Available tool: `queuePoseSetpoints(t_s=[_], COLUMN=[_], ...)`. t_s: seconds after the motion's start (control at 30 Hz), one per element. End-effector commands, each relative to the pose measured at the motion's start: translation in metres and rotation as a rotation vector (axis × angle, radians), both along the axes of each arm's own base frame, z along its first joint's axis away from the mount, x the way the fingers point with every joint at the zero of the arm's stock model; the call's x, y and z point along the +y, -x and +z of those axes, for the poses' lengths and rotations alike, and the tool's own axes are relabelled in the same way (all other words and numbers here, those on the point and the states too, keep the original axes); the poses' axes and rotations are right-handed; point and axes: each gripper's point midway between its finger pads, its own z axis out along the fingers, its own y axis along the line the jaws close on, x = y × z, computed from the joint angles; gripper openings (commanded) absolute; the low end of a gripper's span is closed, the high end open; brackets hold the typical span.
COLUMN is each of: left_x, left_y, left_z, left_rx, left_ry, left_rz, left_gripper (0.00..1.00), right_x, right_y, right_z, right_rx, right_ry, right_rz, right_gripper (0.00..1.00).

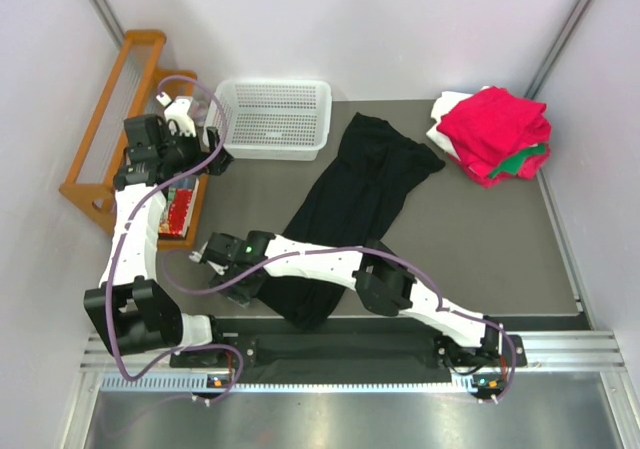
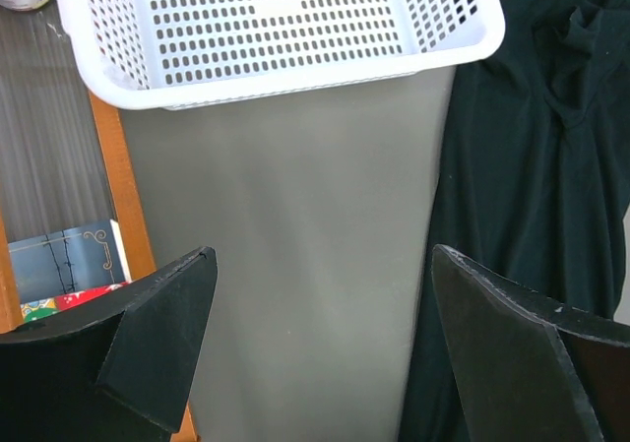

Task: Fold and stack the t-shirts
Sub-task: Fold the tshirt

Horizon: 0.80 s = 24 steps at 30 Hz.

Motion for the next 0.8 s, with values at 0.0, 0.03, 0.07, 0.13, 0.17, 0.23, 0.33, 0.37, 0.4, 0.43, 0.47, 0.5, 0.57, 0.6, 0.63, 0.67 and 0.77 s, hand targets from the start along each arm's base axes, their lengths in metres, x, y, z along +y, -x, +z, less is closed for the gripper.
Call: queuePoseSetpoints(t_s=[0.0, 0.03, 0.07, 0.13, 0.17, 0.23, 0.33, 0.37, 0.4, 0.43, 0.47, 0.5, 0.57, 0.6, 0.63, 0.67, 0.77], left_x=[-0.003, -0.003, -0.003, -0.003, -0.003, -0.003, -0.003, -0.004, -0.003, -0.004, -0.005, -0.005, -0.007, -0.008, -0.008, -0.007, -0.005], left_y=[-0.008, -0.007, -0.007, -0.006, -0.007, -0.007, -0.008, -0.008, -0.008, -0.008, -0.008, -0.008, -0.008, -0.008, -0.008, -0.008, -0.006], left_z=[0.019, 0.018, 0.018, 0.016, 0.016, 0.014, 0.012, 0.012, 0.012, 0.011, 0.012, 0.013, 0.014, 0.015, 0.015, 0.017, 0.022], left_rx=[-0.063, -0.058, -0.06, -0.058, -0.059, -0.053, -0.049, -0.049, -0.048, -0.046, -0.048, -0.052, -0.053, -0.056, -0.054, -0.06, -0.074], left_ry=[-0.036, -0.039, -0.048, -0.054, -0.058, -0.06, -0.062, -0.059, -0.06, -0.058, -0.058, -0.058, -0.055, -0.053, -0.053, -0.058, -0.081], left_rz=[-0.009, -0.011, -0.01, -0.01, -0.009, -0.009, -0.008, -0.01, -0.009, -0.011, -0.014, -0.013, -0.015, -0.017, -0.017, -0.015, -0.008], left_gripper=[0.95, 0.95, 0.95, 0.95, 0.95, 0.95, 0.95, 0.95, 0.95, 0.95, 0.95, 0.95, 0.95, 0.95, 0.95, 0.95, 0.95], right_x=[0.021, 0.017, 0.013, -0.002, -0.01, -0.027, -0.053, -0.061, -0.065, -0.072, -0.073, -0.076, -0.071, -0.068, -0.066, -0.061, -0.054], right_y=[-0.025, -0.028, -0.04, -0.051, -0.066, -0.077, -0.091, -0.092, -0.09, -0.086, -0.079, -0.074, -0.062, -0.061, -0.054, -0.047, -0.033], right_z=[0.005, 0.006, 0.021, 0.026, 0.054, 0.066, 0.105, 0.125, 0.129, 0.128, 0.134, 0.13, 0.118, 0.115, 0.108, 0.093, 0.074], right_rx=[-0.044, -0.048, -0.086, -0.112, -0.152, -0.171, -0.203, -0.216, -0.218, -0.209, -0.189, -0.179, -0.163, -0.161, -0.135, -0.115, -0.1], right_ry=[-0.079, -0.071, -0.085, -0.067, -0.1, -0.098, -0.14, -0.166, -0.165, -0.147, -0.158, -0.145, -0.126, -0.119, -0.1, -0.078, -0.053], right_rz=[-0.041, -0.052, -0.084, -0.131, -0.175, -0.228, -0.292, -0.306, -0.3, -0.296, -0.274, -0.26, -0.222, -0.216, -0.201, -0.185, -0.159], right_gripper=[0.68, 0.7, 0.71, 0.73, 0.73, 0.73, 0.73, 0.73, 0.73, 0.74, 0.74, 0.75, 0.74, 0.74, 0.74, 0.73, 0.73])
